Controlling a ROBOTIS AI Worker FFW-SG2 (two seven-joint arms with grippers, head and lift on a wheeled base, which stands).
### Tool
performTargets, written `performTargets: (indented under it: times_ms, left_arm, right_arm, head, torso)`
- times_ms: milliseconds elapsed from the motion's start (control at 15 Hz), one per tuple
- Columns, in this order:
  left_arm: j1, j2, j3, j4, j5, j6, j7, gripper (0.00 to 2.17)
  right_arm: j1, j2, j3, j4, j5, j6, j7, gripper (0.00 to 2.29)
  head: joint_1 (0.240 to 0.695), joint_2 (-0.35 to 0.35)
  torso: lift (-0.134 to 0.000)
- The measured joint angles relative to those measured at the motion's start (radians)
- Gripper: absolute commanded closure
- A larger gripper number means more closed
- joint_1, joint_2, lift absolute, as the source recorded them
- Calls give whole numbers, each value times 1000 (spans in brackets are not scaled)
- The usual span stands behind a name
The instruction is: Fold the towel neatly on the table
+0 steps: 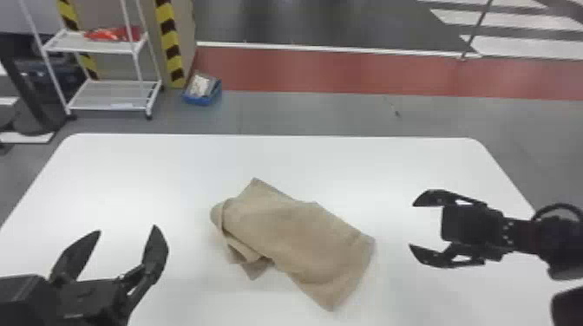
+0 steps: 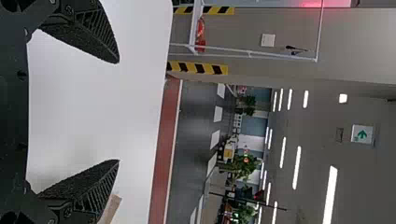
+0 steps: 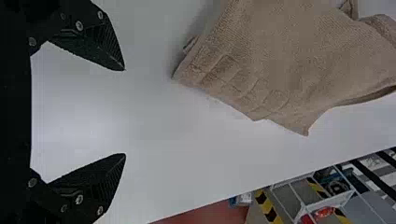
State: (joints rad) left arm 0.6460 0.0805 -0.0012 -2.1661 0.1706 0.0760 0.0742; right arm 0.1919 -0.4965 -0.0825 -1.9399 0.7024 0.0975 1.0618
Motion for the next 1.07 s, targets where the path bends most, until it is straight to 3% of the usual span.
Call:
performTargets:
  times_ms: [400, 867, 1067]
  left_arm:
    - [14, -1, 8, -1, 0, -13, 1, 134]
    - [17, -1, 13, 9, 3, -27, 1, 134]
    - [17, -1, 15, 9, 3, -28, 1, 134]
  right_arm:
    - [-74, 2, 153, 64, 72, 14, 15, 410]
    - [-133, 18, 250, 113, 106, 38, 17, 532]
    - [-152, 27, 275, 121, 117, 48, 18, 711]
  head:
    - [695, -17]
    - [695, 30]
    - [695, 43]
  torso:
    - [-124]
    - [-124]
    - [-124]
